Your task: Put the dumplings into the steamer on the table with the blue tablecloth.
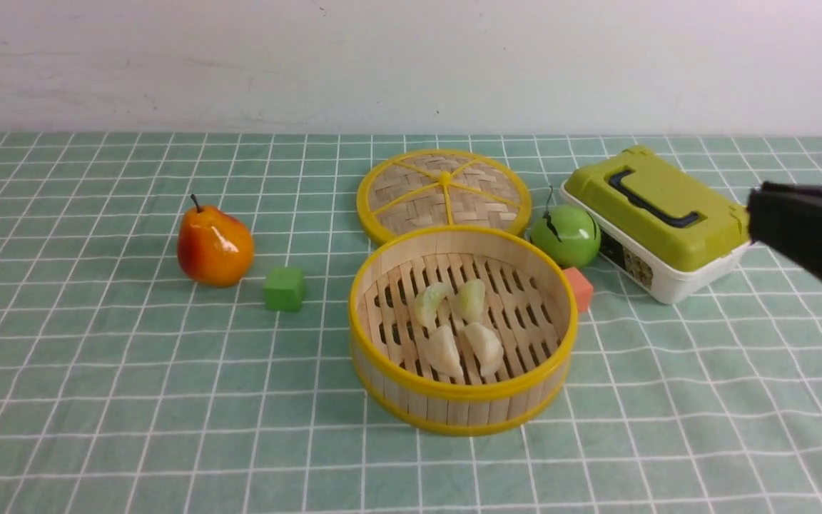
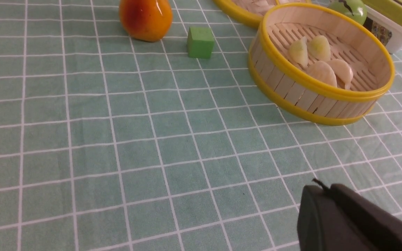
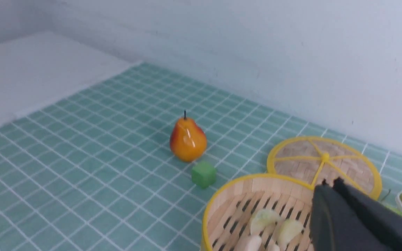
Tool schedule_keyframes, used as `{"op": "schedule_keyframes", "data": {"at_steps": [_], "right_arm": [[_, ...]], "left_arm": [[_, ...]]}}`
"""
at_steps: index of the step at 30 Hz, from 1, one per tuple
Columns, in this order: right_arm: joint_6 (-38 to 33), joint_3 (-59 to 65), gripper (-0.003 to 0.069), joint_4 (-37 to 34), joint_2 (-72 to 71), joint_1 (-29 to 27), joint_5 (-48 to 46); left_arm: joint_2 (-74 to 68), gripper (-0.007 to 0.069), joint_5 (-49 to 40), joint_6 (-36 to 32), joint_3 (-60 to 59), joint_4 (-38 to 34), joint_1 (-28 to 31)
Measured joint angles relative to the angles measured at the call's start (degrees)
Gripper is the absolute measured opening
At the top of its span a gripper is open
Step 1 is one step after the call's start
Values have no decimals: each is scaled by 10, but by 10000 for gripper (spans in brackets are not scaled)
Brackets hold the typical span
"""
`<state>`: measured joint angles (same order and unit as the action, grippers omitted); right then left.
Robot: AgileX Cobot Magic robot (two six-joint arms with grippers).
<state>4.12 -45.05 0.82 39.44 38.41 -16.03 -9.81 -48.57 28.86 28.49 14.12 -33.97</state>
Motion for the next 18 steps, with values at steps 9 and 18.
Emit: {"op": "schedule_keyframes", "data": {"at_steps": [9,18], "right_arm": [[-2,4,-13,1,-58,0,16],[-2,4,-8,13,-58,0,16]], "left_arm": [[0,27,0,0,0,0,0],[0,36,0,0,0,0,0]]}}
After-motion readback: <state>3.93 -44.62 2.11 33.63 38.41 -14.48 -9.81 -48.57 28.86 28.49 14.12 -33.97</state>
